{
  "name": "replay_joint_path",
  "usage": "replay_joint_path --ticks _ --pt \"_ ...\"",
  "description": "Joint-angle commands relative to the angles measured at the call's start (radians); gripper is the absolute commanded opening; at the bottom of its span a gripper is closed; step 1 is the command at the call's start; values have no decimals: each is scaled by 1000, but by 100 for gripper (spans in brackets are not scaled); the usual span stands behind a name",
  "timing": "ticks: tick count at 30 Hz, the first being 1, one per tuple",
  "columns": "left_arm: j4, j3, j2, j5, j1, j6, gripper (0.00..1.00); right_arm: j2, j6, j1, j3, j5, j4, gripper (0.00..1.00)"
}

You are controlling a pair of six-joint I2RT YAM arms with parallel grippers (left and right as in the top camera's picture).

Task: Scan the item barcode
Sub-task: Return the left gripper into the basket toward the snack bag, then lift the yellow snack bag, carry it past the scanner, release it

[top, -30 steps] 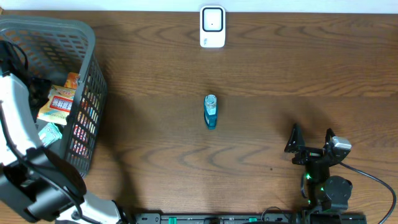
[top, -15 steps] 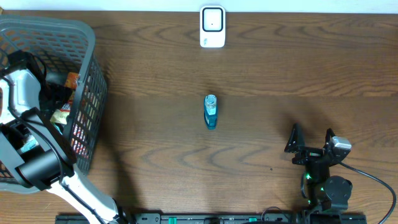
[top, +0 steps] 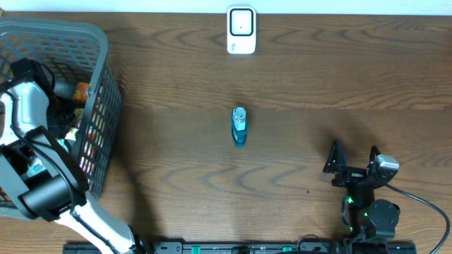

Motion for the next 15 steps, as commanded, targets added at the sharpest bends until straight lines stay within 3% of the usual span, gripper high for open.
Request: replay_joint_path --ticks 1,5,11,15 --pt "-13 -5 -115 -73 10 -5 7 -5 -8 5 -1 11 -4 99" --pt "14 19 -299 -80 10 -7 7 -5 -8 5 -1 11 -4 99" --pt "67 19 -585 -71 10 -105 7 -5 -8 5 -1 11 -4 99" --pt "105 19 -743 31 7 -129 7 -5 -8 5 -1 11 -4 99"
